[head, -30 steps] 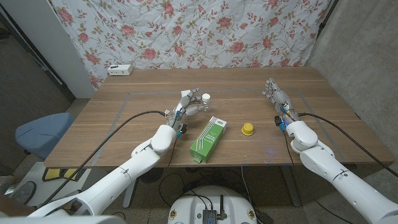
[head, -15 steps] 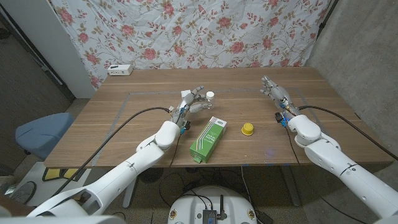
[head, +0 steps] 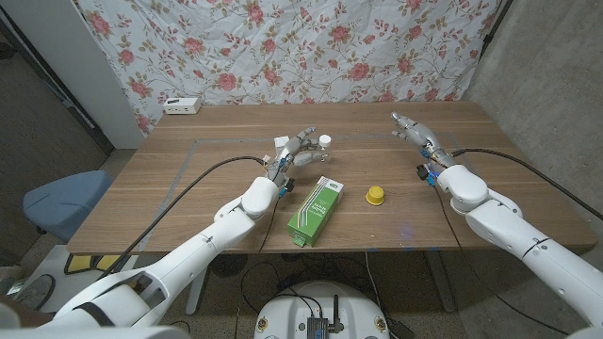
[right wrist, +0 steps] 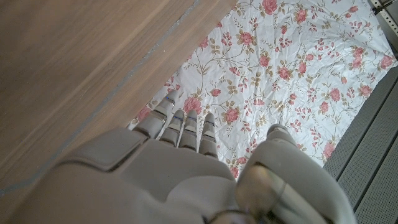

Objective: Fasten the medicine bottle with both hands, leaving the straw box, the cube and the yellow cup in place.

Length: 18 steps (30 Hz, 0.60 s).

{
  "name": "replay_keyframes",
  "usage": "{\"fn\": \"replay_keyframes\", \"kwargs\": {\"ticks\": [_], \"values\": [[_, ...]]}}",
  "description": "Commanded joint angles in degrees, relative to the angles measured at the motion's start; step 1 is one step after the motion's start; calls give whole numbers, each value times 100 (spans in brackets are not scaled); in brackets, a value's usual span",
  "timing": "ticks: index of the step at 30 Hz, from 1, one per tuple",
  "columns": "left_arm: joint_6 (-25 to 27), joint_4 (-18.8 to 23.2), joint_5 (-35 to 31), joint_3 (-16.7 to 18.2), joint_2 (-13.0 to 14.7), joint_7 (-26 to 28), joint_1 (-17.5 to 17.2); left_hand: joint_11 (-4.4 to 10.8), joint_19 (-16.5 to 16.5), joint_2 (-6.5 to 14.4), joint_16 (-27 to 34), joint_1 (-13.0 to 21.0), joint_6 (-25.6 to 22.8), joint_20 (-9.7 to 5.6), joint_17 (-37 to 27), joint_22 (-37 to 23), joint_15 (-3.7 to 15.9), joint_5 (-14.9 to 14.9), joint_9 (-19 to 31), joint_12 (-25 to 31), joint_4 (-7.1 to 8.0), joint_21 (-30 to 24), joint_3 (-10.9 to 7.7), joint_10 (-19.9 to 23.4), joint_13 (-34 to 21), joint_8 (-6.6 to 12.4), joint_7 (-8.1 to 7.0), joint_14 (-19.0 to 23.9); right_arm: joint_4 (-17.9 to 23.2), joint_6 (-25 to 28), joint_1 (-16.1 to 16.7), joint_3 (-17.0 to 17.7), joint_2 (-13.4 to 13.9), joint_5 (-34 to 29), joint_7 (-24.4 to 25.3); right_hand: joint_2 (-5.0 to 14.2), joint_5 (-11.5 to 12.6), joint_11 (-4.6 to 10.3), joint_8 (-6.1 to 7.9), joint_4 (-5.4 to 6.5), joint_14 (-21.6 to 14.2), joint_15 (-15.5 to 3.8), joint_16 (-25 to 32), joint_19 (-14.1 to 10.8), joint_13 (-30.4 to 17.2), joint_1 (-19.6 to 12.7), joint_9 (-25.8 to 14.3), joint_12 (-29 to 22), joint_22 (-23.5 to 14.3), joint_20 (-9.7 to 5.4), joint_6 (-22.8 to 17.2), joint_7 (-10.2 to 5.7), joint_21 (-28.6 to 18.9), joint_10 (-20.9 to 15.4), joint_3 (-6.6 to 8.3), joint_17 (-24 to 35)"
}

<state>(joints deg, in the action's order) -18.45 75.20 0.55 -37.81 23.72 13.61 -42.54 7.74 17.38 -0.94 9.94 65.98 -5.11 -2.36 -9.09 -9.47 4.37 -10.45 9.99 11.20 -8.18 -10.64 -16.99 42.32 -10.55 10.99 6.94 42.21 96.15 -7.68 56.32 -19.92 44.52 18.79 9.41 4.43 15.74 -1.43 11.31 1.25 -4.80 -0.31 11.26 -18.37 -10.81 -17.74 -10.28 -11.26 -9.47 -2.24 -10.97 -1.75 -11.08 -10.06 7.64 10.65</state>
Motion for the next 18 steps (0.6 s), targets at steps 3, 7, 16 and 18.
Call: {"fn": "replay_keyframes", "kwargs": {"ticks": [3,7,16,18], "values": [[-96,-390,69,-173,-222,-214,345,-9,55,26,-4,-7,27,-957,-3,-15,688,-53,18,0,7,-10,-30,43,-6,-18,187,60,519,648,-89,-38,444,-434,-60,-40,-33,-41,36,-141,-60,-16,3,-83,-19,-165,-22,-25,-21,17,-46,14,8,-28,37,10],[-108,-454,63,-223,-271,-265,419,-24,56,23,-5,-15,29,-952,-3,-15,677,-52,18,-1,9,-10,-30,43,-6,-19,174,60,840,1003,-86,6,677,-484,-149,-62,-48,-57,32,-246,-106,-16,16,-115,-22,-296,-25,-18,-21,34,-43,21,0,-16,71,7],[-133,-558,74,-301,-357,-344,518,-5,52,36,-4,-12,25,-942,-3,-15,681,-58,19,-1,6,-8,-51,55,-8,-17,171,70,1323,1519,-97,71,1016,-665,-205,-201,-205,-91,30,-669,-216,-31,18,-231,-42,-765,-65,-17,-36,51,-140,-269,-9,2,146,12],[-153,-603,78,-317,-380,-365,547,8,52,39,-4,-13,26,-942,-4,-15,680,-59,19,3,7,-8,-54,66,-8,-17,163,72,1398,1610,-118,70,1074,-696,-242,-194,-260,-81,23,-697,-203,-19,20,-244,-47,-767,-72,-17,-38,99,-152,-374,-9,11,131,31]]}}
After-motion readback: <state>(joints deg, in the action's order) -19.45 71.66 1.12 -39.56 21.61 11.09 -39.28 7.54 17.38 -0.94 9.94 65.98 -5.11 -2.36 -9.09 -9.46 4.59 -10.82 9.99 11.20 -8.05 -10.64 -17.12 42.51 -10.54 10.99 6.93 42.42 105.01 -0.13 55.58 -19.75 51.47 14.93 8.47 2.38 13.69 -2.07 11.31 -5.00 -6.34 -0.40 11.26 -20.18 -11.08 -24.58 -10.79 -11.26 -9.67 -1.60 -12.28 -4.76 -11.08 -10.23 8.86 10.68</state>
